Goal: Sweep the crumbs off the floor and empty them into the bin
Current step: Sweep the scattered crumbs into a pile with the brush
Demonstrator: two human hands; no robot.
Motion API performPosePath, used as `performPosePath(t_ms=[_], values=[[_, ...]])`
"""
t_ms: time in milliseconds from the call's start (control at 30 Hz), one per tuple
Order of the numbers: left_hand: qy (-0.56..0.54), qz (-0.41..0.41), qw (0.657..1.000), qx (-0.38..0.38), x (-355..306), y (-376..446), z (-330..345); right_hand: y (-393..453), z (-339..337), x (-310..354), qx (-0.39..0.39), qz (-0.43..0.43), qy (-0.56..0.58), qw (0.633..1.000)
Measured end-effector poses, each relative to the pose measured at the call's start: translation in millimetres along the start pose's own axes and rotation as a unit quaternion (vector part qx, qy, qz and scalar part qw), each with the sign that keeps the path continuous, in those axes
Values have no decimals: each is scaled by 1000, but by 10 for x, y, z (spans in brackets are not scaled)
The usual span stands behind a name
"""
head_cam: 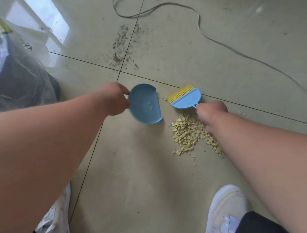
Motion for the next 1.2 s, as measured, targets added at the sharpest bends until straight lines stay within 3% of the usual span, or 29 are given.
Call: performPosePath(t_ms=[233,433,567,767,1000,1100,1200], values=[[134,37,990,12,-253,-504,273,-363,-422,-570,-17,70,9,997],[3,-20,1000,-17,123,-538,31,-462,-371,-320,-23,59,91,994],[-39,-41,998,-38,315,-418,-183,-416,-8,148,41,17,139,989],[-92,-71,993,-27,439,-112,-201,-247,571,450,78,3,103,992],[-74,-74,991,83,284,-227,207,-305,-24,61,42,-8,-85,995],[-65,-55,993,82,216,-252,237,-382,-155,-11,44,-10,-57,997],[-66,-45,997,18,213,-142,-4,-329,-95,360,47,-59,21,997]])
Point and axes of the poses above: each hand's wrist, its own y-axis towards the middle knuckle, its own z-axis out of the palm, x = y × z, the point moved 9 cm from there along y, towards the middle knuckle, and after that the axes turned 13 degrees about -z, right-handed, at the moved point
